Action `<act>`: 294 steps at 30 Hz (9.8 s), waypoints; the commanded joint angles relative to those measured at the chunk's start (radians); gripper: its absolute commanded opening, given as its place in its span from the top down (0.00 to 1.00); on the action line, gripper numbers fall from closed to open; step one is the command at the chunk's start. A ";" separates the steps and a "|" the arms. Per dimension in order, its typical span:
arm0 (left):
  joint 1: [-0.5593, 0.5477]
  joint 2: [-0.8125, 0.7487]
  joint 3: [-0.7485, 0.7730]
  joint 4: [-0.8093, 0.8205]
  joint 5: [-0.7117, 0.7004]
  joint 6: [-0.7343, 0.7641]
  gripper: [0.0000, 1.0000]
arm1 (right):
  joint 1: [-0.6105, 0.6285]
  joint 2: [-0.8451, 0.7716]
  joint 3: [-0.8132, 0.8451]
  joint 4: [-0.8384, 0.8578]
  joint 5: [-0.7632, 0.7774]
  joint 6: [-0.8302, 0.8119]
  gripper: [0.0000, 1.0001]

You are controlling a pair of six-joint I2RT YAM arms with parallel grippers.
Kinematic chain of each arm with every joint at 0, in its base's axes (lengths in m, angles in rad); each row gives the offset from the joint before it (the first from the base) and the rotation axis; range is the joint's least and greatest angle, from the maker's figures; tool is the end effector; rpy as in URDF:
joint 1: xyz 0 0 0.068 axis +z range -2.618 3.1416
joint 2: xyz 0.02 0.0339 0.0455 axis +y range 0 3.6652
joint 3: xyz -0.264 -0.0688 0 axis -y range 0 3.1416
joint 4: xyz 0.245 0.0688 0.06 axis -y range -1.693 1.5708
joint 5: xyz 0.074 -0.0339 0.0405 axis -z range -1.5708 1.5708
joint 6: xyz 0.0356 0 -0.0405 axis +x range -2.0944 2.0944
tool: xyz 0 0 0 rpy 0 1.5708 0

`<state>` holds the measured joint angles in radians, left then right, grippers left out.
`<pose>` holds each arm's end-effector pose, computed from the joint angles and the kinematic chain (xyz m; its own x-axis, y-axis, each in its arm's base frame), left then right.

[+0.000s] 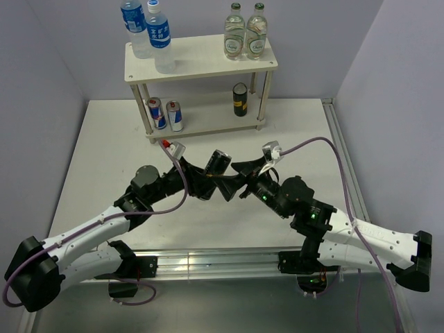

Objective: Place and organize the beverage onto the shelf

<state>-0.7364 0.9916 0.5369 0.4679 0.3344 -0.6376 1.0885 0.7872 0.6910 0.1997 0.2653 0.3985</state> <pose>0.1622 -0.1628 0.2822 -0.5145 -0.2925 -0.8060 0.7110 0.3800 -0.5917 0.0969 0.1649 0.3479 -0.2406 0.3477 -0.9062 -0.6951 0.5899 0.4109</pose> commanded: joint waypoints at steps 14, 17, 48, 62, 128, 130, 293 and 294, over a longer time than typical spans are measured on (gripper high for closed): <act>-0.087 -0.113 0.080 0.126 -0.031 0.001 1.00 | -0.029 0.066 -0.018 0.176 0.046 0.066 0.00; -0.098 -0.125 0.083 0.123 -0.035 0.007 1.00 | -0.032 0.073 -0.025 0.187 0.048 0.072 0.00; -0.181 -0.062 0.202 -0.191 -0.398 0.161 0.11 | -0.061 0.254 0.131 0.133 0.172 -0.064 1.00; -0.181 -0.314 0.109 -0.440 -0.841 0.118 0.04 | -0.404 0.547 0.393 0.187 0.058 -0.136 1.00; -0.182 -0.492 -0.224 -0.247 -0.907 0.217 0.08 | -0.519 1.509 1.102 0.587 0.410 -0.423 0.00; -0.182 -0.492 -0.227 -0.242 -0.903 0.217 0.09 | -0.519 1.485 1.079 0.587 0.390 -0.414 0.00; -0.182 -0.447 -0.238 -0.230 -0.827 0.208 0.10 | -0.983 1.009 0.409 0.334 -0.003 0.539 1.00; -0.182 -0.453 -0.241 -0.229 -0.833 0.208 0.10 | -0.952 0.982 0.392 0.319 0.018 0.518 1.00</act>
<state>-0.9161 0.5468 0.2974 0.2047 -0.4778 -0.4313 0.0673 1.9404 1.1065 0.4191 0.1604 1.0859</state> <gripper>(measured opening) 0.902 0.662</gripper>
